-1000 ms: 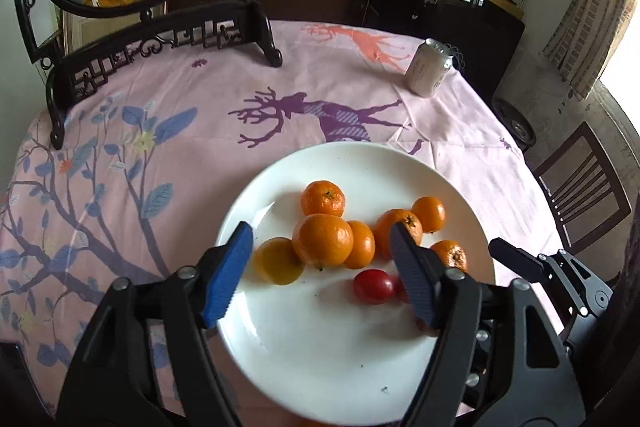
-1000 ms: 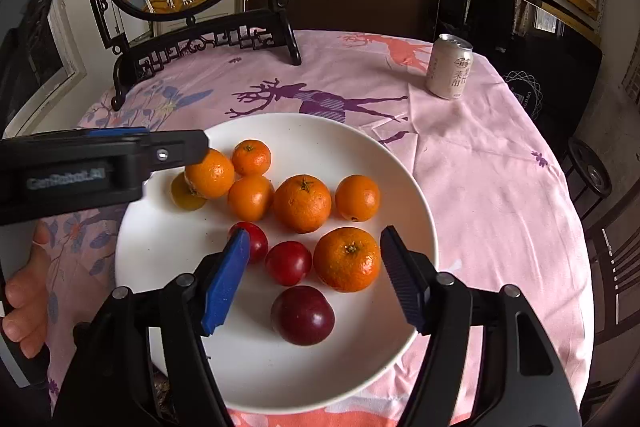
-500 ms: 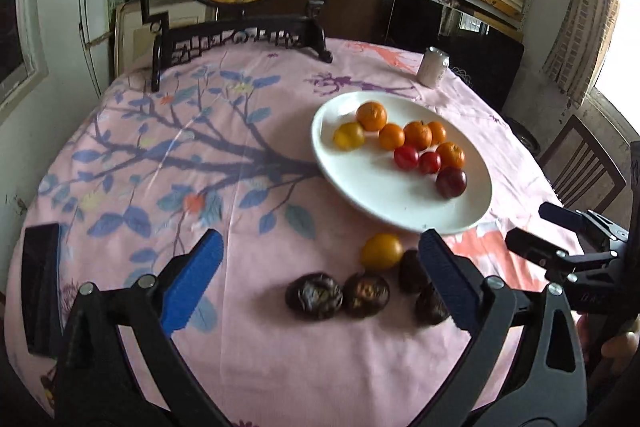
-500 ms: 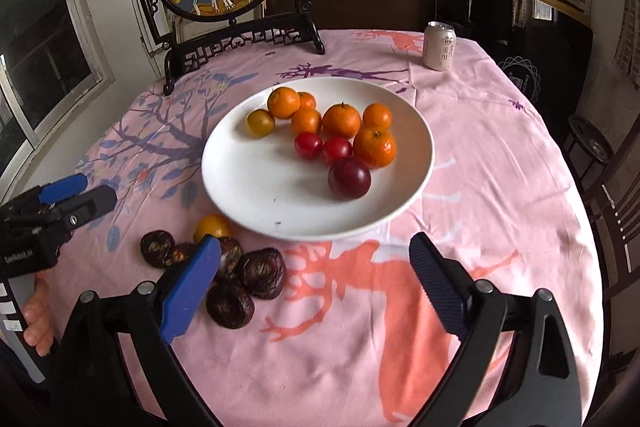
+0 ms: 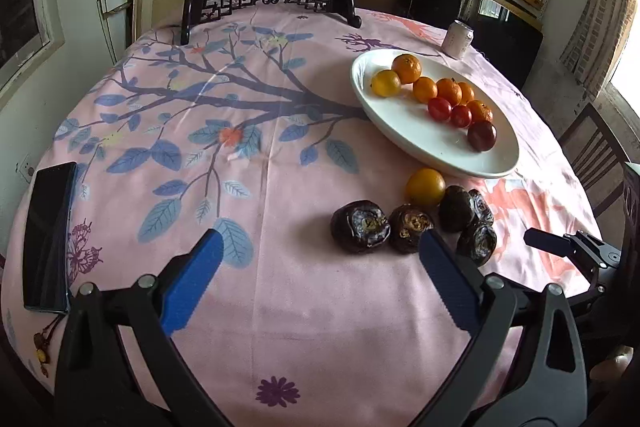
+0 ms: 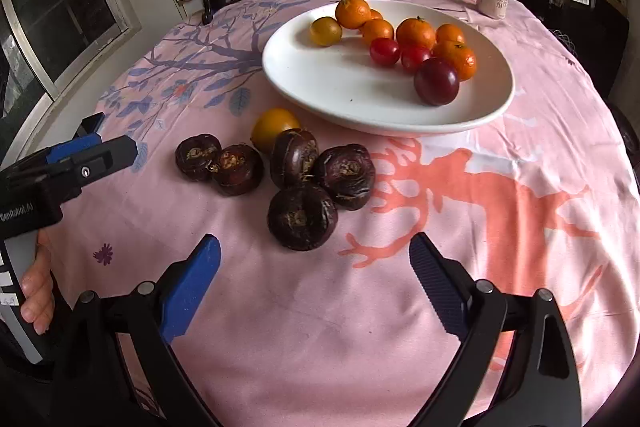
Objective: Organize fruits
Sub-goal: 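Withdraw both open tools toward the dark dried fruits on the cloth, then grasp a dark dried fruit with the right tool while the left grasps another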
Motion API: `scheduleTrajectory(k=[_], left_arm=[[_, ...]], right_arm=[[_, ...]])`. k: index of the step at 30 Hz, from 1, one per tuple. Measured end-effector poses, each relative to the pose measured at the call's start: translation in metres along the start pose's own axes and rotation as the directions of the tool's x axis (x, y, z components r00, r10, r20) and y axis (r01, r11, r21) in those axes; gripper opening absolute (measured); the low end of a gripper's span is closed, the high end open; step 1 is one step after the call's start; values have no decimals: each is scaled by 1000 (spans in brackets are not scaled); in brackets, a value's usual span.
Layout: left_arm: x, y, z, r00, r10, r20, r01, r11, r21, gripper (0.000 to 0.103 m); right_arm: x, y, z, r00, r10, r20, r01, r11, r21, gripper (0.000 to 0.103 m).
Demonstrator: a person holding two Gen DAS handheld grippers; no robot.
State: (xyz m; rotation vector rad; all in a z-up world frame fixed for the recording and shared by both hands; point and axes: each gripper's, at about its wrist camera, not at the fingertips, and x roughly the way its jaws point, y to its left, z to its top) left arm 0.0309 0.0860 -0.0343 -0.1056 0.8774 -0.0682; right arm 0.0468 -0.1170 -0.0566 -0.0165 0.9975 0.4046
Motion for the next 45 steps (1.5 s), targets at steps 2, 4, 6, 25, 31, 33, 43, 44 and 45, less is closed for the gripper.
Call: scheduleTrajectory(k=[2, 4, 6, 25, 31, 33, 43, 44, 45], left_arm=[[0, -2, -2, 1000, -5, -4, 5, 1000, 15, 100], [0, -4, -5, 1000, -8, -7, 8, 999, 32, 100], [3, -6, -8, 1000, 6, -15, -5, 999, 51, 100], [73, -31, -1, 989, 74, -127, -54, 987, 153, 87], [69, -36, -1, 994, 30, -102, -12, 984, 178, 49], [67, -41, -2, 994, 26, -102, -6, 981, 192, 45], [39, -35, -12, 993, -79, -85, 90, 988, 128, 45], [34, -35, -14, 993, -89, -80, 98, 987, 125, 45], [29, -35, -15, 993, -96, -73, 104, 987, 123, 45]], right_arm=[[6, 1, 3, 1000, 11, 1, -11, 1000, 20, 95], [11, 3, 6, 1000, 10, 0, -10, 1000, 25, 88], [19, 7, 6, 1000, 8, -25, -7, 1000, 16, 56], [8, -20, -6, 1000, 31, -1, -31, 997, 74, 41], [-1, -25, -8, 999, 38, 17, -40, 995, 94, 41], [-2, -23, -8, 999, 39, 16, -40, 995, 93, 41], [-9, -12, -4, 999, 32, 27, -34, 996, 83, 41], [-10, -11, -3, 999, 32, 30, -35, 996, 81, 41], [-11, -10, -3, 999, 33, 33, -35, 996, 80, 41]])
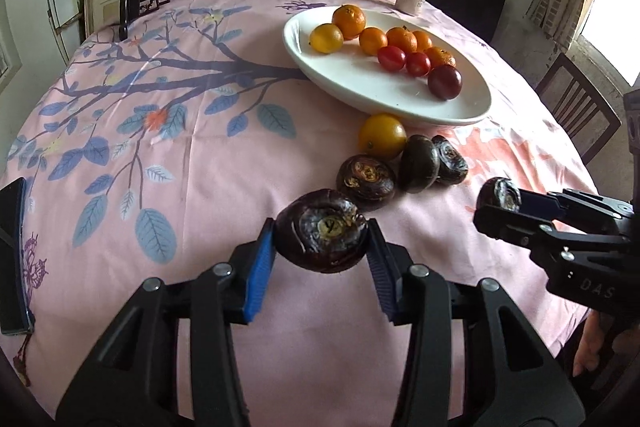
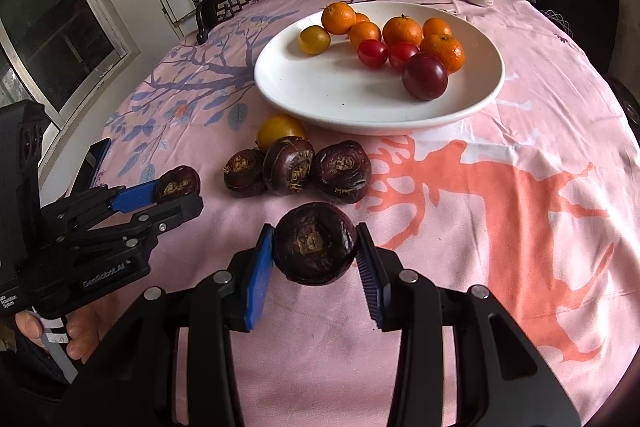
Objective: Organize fruits
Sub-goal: 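Grasp a dark dried fruit with the right tool while the left grasps another, then lower both dried fruits onto the white plate and open both tools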
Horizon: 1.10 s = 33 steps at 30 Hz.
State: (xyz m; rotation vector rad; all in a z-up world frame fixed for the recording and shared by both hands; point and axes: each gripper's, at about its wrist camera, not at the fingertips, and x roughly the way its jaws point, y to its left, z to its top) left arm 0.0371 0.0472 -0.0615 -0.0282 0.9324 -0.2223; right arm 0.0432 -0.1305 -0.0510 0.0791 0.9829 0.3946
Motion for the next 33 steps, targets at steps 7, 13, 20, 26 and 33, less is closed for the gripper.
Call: scheduleTrajectory(k=[7, 13, 20, 26, 33], left_arm=[[-27, -11, 1, 998, -41, 47, 40, 999, 16, 45], [-31, -19, 20, 996, -67, 55, 65, 997, 27, 45], [-12, -29, 71, 997, -60, 47, 58, 997, 44, 45], [29, -28, 143, 999, -38, 38, 37, 999, 20, 45], [83, -17, 176, 999, -13, -34, 11, 999, -37, 45]], right_arm=[[-4, 2, 3, 1000, 8, 13, -8, 1000, -1, 41], [-16, -12, 4, 999, 5, 43, -6, 1000, 18, 41], [-24, -45, 35, 997, -26, 77, 23, 999, 40, 41], [-7, -34, 100, 994, -22, 108, 30, 997, -74, 41], [48, -36, 129, 998, -50, 22, 52, 992, -111, 41]])
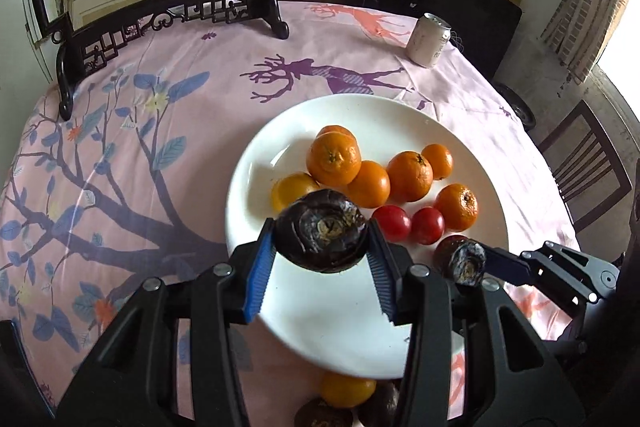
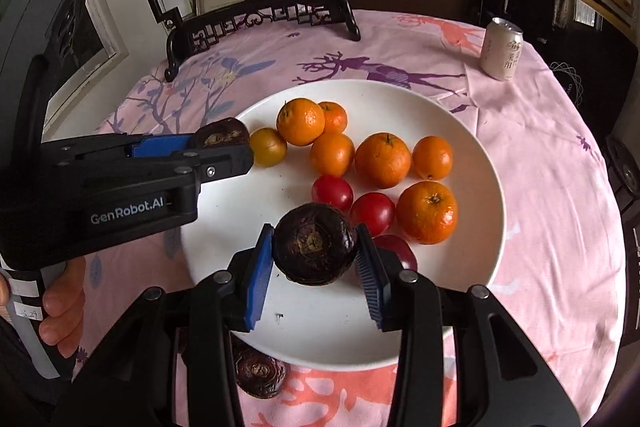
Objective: Organize fruits
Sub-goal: 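Lower both dried fruits onto the white plate and open both tools, then withdraw both open tools back to the remaining dried fruits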
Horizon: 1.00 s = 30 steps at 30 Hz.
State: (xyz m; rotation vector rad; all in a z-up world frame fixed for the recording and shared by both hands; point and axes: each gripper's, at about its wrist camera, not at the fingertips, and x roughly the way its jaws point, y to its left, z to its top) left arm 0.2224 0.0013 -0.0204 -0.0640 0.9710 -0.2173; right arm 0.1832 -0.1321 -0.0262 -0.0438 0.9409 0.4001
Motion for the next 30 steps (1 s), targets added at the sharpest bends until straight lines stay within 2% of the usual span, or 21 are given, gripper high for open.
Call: scheduleTrajectory(k=[5, 6, 7, 8, 11, 14, 16, 18, 19, 25, 30], left_arm=[[15, 3, 4, 1000, -4, -14, 4, 1000, -5, 47], [15, 4, 5, 1000, -6, -7, 6, 1000, -14, 59], [13, 6, 6, 1000, -4, 5, 4, 1000, -23, 67], [8, 7, 7, 1000, -3, 26, 4, 999, -33, 76], [-12, 10, 4, 998, -8, 63, 10, 999, -34, 77], [-40, 11, -8, 995, -6, 104, 10, 999, -33, 81], [-59, 10, -23, 992, 12, 128, -8, 999, -31, 85], [-77, 10, -45, 988, 11, 153, -7, 1000, -22, 91], [-83, 10, -57, 987, 12, 160, -9, 1000, -20, 92], [-98, 17, -116, 989, 28, 144, -23, 999, -34, 93], [-95, 25, -139, 994, 36, 105, -32, 999, -39, 93]], right_arm=[[10, -3, 4, 1000, -13, -3, 13, 1000, 6, 44], [11, -3, 5, 1000, -24, 2, 24, 1000, 5, 61], [9, -3, 5, 999, -45, 16, 45, 999, 5, 68], [6, -4, 5, 997, -68, 30, 67, 998, 6, 69], [-9, -4, 2, 995, -86, 46, 87, 996, -6, 69], [-32, -2, -9, 992, -104, 75, 104, 995, -1, 71], [-48, 1, -23, 992, -94, 89, 94, 996, 8, 76], [-63, 4, -40, 991, -85, 106, 84, 996, 16, 90], [-69, 7, -49, 990, -83, 114, 81, 996, 21, 93], [-82, 14, -83, 993, -82, 86, 77, 995, 66, 94], [-86, 24, -92, 994, -85, 75, 80, 995, 62, 94]])
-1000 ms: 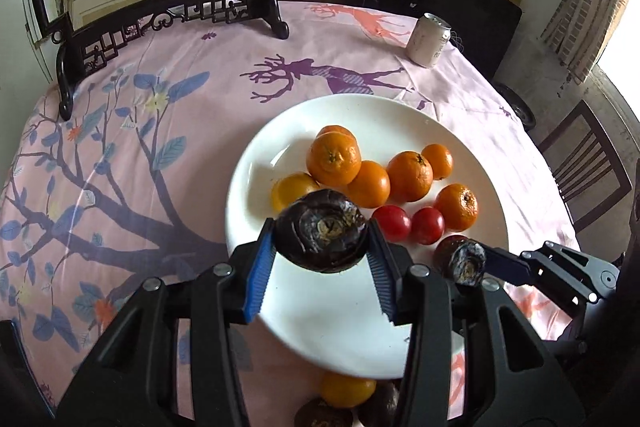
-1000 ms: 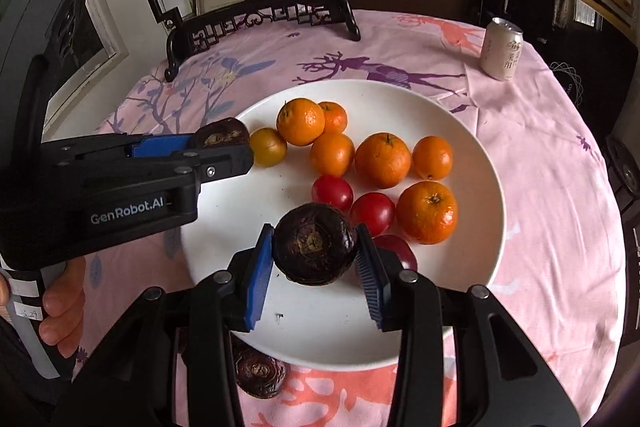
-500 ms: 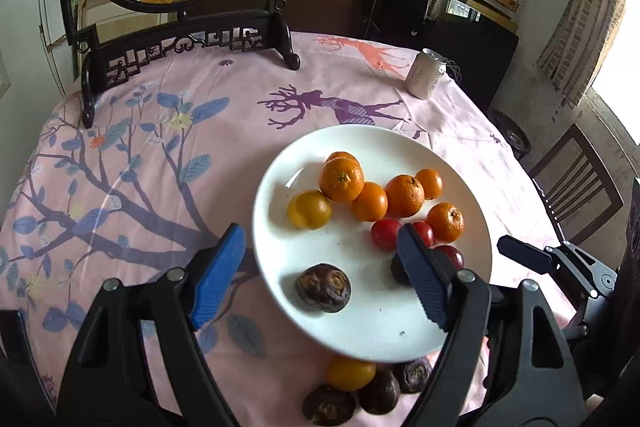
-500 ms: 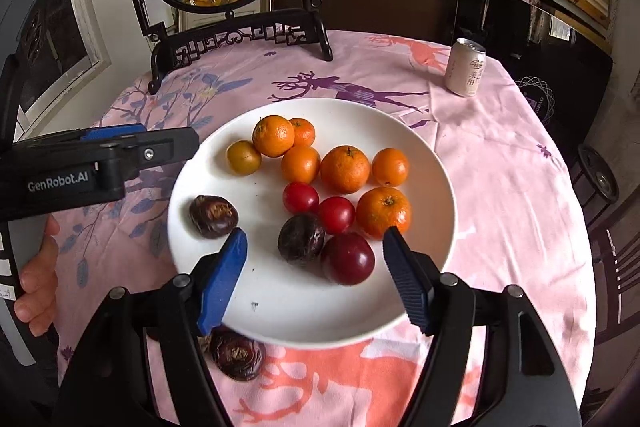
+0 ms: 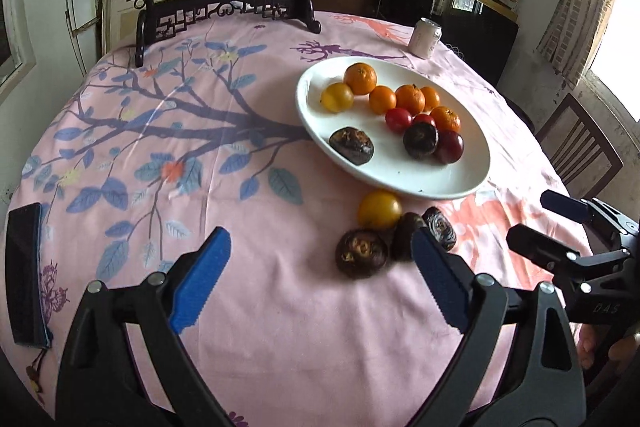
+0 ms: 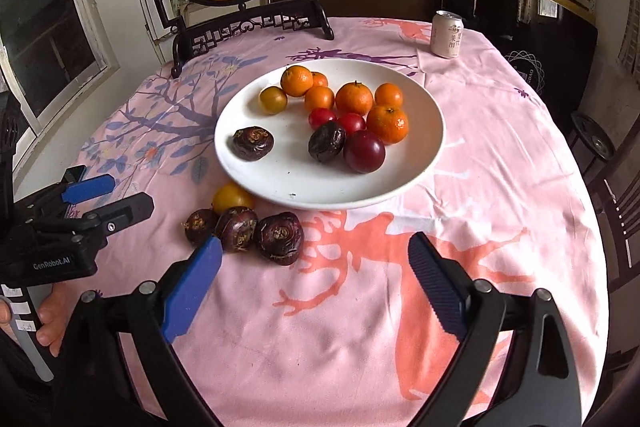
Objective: Organize fruits
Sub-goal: 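Withdraw both open tools back to the remaining dried fruits, then grasp a dark dried fruit with the right tool while the left grasps another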
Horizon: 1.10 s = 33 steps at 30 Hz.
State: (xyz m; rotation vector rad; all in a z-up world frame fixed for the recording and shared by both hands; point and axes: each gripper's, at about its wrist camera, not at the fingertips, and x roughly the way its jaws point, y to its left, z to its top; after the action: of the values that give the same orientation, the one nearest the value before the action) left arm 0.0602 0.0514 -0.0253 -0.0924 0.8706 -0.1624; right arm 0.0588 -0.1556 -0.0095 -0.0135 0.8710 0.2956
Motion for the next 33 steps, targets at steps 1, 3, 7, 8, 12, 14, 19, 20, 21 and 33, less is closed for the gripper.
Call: scheduleTrajectory(k=[1, 3, 7, 8, 12, 14, 19, 20, 21, 33], left_arm=[[0, 2, -3, 1000, -1, -5, 1, 1000, -5, 93], [0, 5, -8, 1000, 1, -12, -1, 1000, -13, 93], [-1, 6, -16, 1000, 5, -19, -5, 1000, -8, 94], [-2, 6, -17, 1000, 5, -20, -5, 1000, -7, 94], [-3, 6, -21, 1000, 0, -26, 0, 1000, -5, 94], [-4, 6, -23, 1000, -3, -26, 3, 1000, -3, 94], [-6, 9, -29, 1000, 3, -30, -4, 1000, -13, 94], [-6, 9, -30, 999, 2, -32, -2, 1000, -13, 94], [-5, 9, -32, 999, 4, -36, -5, 1000, -9, 94], [33, -5, -32, 990, -27, -141, 25, 1000, -14, 95]], right_arm=[[0, 3, -1, 1000, 3, -1, -3, 1000, -4, 94], [1, 8, -4, 1000, 7, -9, -8, 1000, -13, 94], [10, 12, -13, 999, 6, -46, -7, 1000, -15, 94], [13, 13, -15, 998, 9, -55, -10, 1000, -13, 94], [31, 16, -19, 995, 6, -101, -8, 1000, -24, 94], [45, 17, -19, 993, 5, -117, -9, 999, -33, 94], [70, 21, -14, 991, 5, -133, -12, 999, -52, 85], [73, 23, -13, 991, 6, -135, -14, 998, -59, 81], [76, 24, -12, 990, 6, -138, -15, 998, -65, 76], [57, 17, -13, 995, 22, -101, -28, 998, -61, 41]])
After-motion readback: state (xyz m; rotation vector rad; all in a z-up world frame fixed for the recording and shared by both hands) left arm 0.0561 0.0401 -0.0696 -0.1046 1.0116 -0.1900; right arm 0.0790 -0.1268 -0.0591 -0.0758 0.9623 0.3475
